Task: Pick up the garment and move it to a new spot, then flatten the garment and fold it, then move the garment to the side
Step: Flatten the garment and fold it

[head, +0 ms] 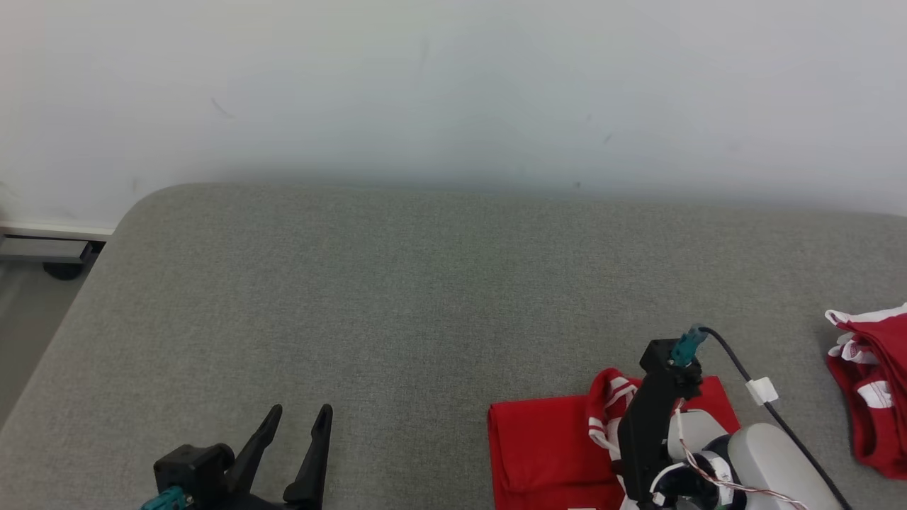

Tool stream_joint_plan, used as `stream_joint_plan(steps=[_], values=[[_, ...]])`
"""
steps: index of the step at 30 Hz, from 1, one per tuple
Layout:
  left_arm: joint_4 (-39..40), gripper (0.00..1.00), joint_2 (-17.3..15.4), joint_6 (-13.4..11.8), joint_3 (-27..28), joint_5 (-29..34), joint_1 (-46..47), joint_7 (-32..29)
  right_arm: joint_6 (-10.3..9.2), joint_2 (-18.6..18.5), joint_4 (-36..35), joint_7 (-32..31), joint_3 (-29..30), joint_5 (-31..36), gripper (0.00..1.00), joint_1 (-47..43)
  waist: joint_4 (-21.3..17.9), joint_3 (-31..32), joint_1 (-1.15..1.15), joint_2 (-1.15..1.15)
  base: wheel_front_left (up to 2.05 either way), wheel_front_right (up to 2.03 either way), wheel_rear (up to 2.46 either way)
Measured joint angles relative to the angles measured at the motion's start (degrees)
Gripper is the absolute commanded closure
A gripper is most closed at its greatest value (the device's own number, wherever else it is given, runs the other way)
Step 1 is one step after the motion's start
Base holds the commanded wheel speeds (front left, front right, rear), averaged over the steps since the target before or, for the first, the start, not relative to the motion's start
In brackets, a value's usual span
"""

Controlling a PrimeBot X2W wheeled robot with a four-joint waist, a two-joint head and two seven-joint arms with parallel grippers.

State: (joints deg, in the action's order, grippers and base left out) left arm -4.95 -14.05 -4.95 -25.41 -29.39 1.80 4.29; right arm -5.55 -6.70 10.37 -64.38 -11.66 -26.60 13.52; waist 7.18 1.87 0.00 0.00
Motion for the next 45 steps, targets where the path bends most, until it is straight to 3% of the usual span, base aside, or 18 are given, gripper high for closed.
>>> stream_joint_plan(steps=[5,20,45], values=[[-0.09,0.0,0.01,0.44,-0.09,0.15,0.66,-0.08,-0.07,2.11,2.92,0.34,-1.59,0.01,1.0,0.64,1.03,-0.31,0.0,0.0,0.0,0.0,0.0],[-0.93,0.0,-0.01,0.45,-0.26,0.16,0.89,-0.23,-0.51,3.04,9.85,2.97,-4.97,-0.1,1.0,4.02,2.93,-0.7,0.0,0.0,0.0,0.0,0.0],[-1.46,0.0,0.02,0.45,-0.45,0.15,0.89,-0.22,-0.63,3.18,14.39,8.12,-12.33,-6.66,1.0,6.3,3.73,-0.07,-0.01,0.0,0.0,0.0,0.0]])
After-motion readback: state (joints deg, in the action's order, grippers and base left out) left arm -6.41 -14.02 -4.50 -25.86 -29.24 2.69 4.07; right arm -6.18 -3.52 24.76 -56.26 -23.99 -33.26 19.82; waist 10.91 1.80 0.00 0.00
